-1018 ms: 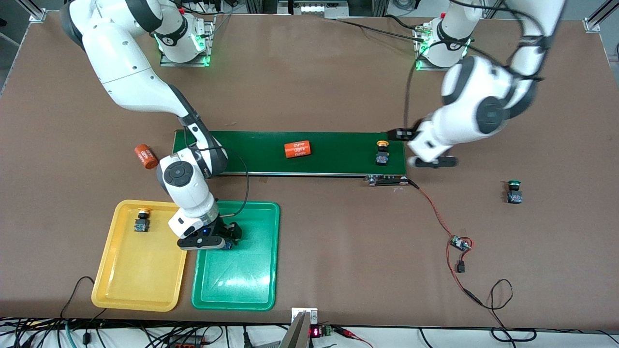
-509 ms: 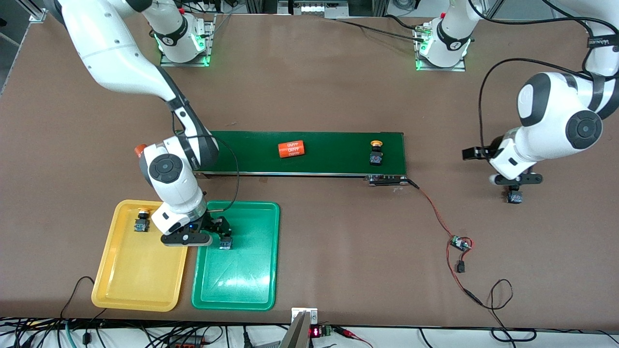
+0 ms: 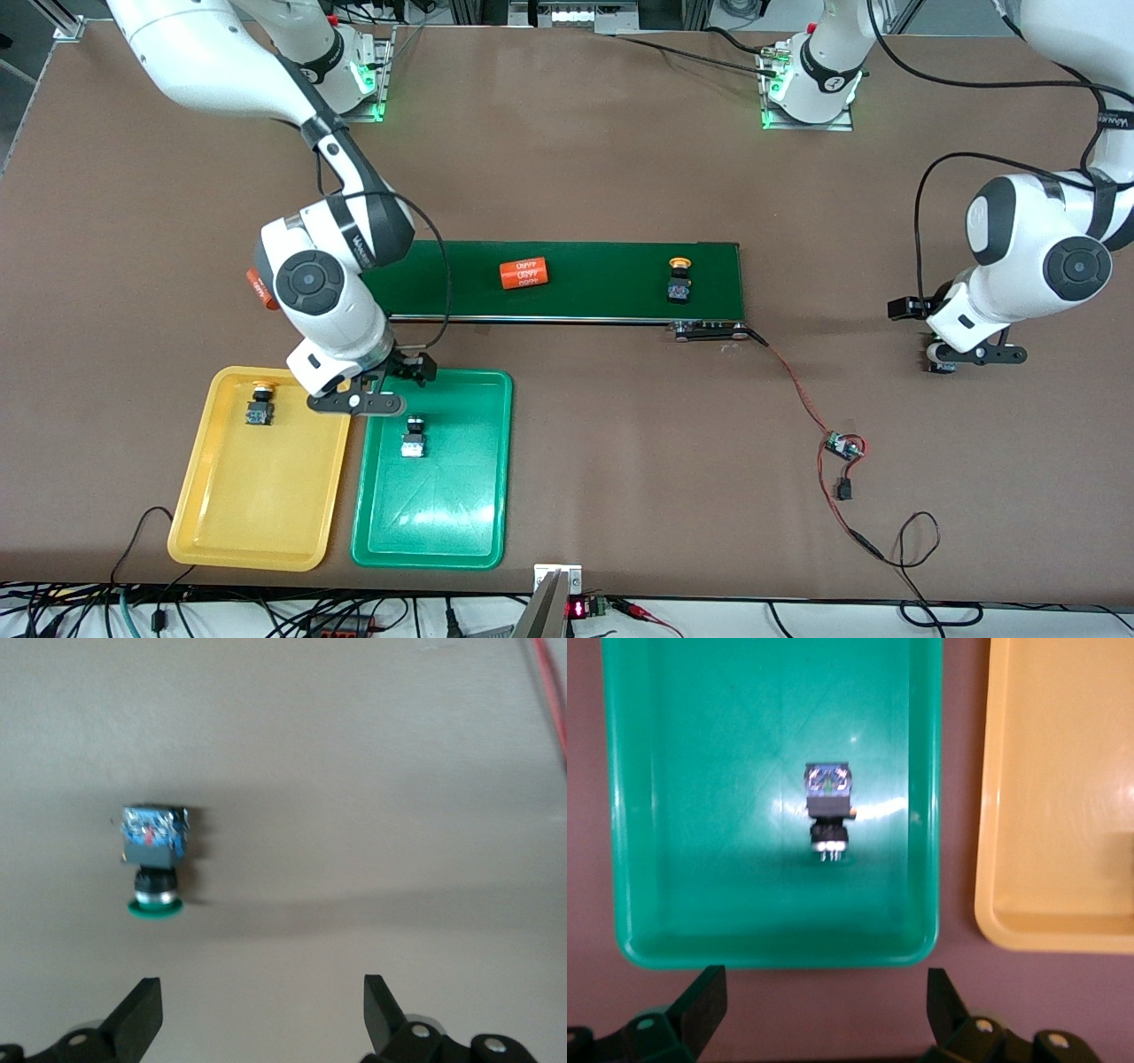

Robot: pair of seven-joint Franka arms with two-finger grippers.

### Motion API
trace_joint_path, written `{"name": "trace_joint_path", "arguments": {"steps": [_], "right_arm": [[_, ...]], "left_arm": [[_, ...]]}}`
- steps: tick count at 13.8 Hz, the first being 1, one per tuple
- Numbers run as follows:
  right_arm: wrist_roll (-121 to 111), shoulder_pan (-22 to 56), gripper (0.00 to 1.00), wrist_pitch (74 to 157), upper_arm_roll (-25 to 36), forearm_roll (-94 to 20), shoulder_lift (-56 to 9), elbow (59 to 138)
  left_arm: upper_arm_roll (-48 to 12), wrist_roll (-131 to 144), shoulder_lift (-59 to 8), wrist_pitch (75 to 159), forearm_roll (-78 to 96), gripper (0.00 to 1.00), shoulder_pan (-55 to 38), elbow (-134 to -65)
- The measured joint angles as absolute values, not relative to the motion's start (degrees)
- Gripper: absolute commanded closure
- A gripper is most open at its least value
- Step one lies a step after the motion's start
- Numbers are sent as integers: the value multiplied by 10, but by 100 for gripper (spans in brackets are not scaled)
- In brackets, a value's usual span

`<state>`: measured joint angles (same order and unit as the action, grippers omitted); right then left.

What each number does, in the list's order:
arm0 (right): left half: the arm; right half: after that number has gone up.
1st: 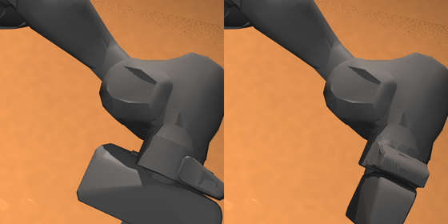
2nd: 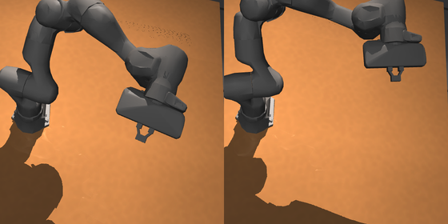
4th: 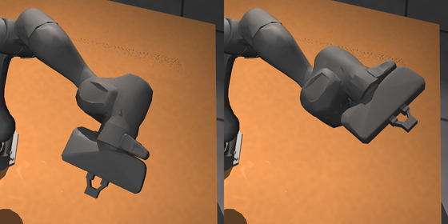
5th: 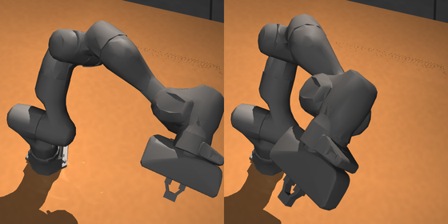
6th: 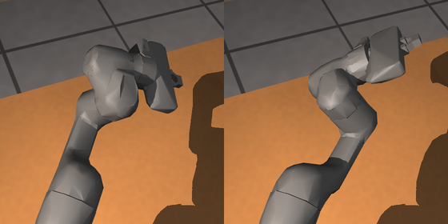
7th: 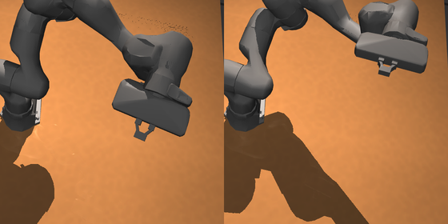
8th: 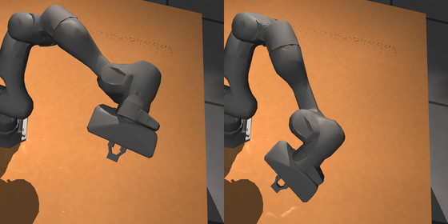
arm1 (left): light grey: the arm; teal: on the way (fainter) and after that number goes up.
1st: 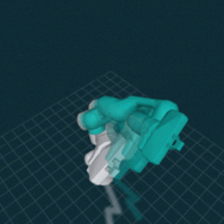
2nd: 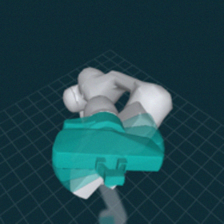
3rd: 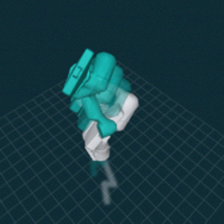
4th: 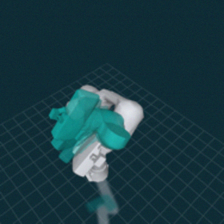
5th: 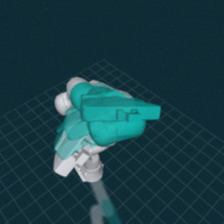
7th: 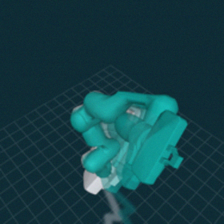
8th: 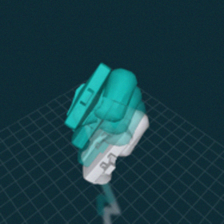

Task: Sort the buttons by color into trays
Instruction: 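Open the right gripper over the green tray while the left gripper withdraws, then move the right gripper back to the belt while the left gripper grasps a button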

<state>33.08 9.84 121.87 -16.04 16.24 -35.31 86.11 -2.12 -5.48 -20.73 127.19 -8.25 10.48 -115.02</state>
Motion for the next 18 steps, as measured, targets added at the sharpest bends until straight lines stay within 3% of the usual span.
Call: {"name": "trace_joint_path", "arguments": {"steps": [3,7,17,18], "right_arm": [[335,90,0,1143,-170,159,-320,863],[335,59,0,1099,-196,114,-279,866],[335,50,0,1084,-200,105,-269,872],[335,50,0,1084,-200,104,-270,872]], "left_arm": [[-19,-121,-248,1328,-83,0,143,-1150],[-19,-185,-271,1339,-83,0,153,-1136],[-19,-206,-334,1378,-82,1,182,-1098],[-19,-206,-336,1383,-82,8,182,-1098]]}}
